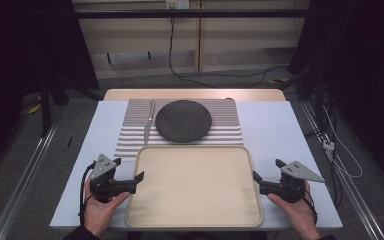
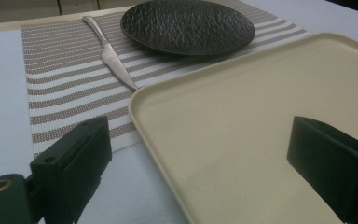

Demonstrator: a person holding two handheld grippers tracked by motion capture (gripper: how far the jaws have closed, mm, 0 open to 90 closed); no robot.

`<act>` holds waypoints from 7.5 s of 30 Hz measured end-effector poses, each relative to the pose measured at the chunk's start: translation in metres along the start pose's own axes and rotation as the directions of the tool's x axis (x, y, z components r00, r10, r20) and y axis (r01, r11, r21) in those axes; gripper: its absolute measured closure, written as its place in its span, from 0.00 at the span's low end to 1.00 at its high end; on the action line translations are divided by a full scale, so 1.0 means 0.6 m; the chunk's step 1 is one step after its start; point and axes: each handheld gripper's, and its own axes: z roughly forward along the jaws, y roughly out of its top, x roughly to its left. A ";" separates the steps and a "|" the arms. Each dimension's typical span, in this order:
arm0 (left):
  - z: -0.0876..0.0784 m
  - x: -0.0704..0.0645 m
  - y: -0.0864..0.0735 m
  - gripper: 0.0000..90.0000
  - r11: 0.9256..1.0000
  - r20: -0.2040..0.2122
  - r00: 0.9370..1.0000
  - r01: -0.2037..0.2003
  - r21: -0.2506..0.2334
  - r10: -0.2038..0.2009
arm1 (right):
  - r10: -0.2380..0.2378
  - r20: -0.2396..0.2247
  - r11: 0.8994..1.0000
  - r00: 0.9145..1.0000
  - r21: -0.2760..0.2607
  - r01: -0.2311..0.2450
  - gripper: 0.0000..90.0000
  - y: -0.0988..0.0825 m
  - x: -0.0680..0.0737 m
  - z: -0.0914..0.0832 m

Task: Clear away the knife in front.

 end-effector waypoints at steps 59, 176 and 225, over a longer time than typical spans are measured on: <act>0.127 0.090 0.130 0.13 0.992 -0.048 0.999 0.026 0.122 -0.020 | -0.016 -0.027 0.999 1.000 0.037 0.017 0.10 0.001 0.006 0.015; 0.393 0.194 0.220 0.89 0.854 -0.142 0.988 0.123 0.505 -0.059 | -0.041 -0.059 0.997 0.997 0.063 0.045 0.10 -0.001 0.009 0.024; 0.247 0.090 0.231 0.89 0.918 -0.014 1.000 -0.001 0.396 0.007 | -0.059 -0.055 0.996 0.997 0.065 0.062 0.10 0.000 0.017 0.018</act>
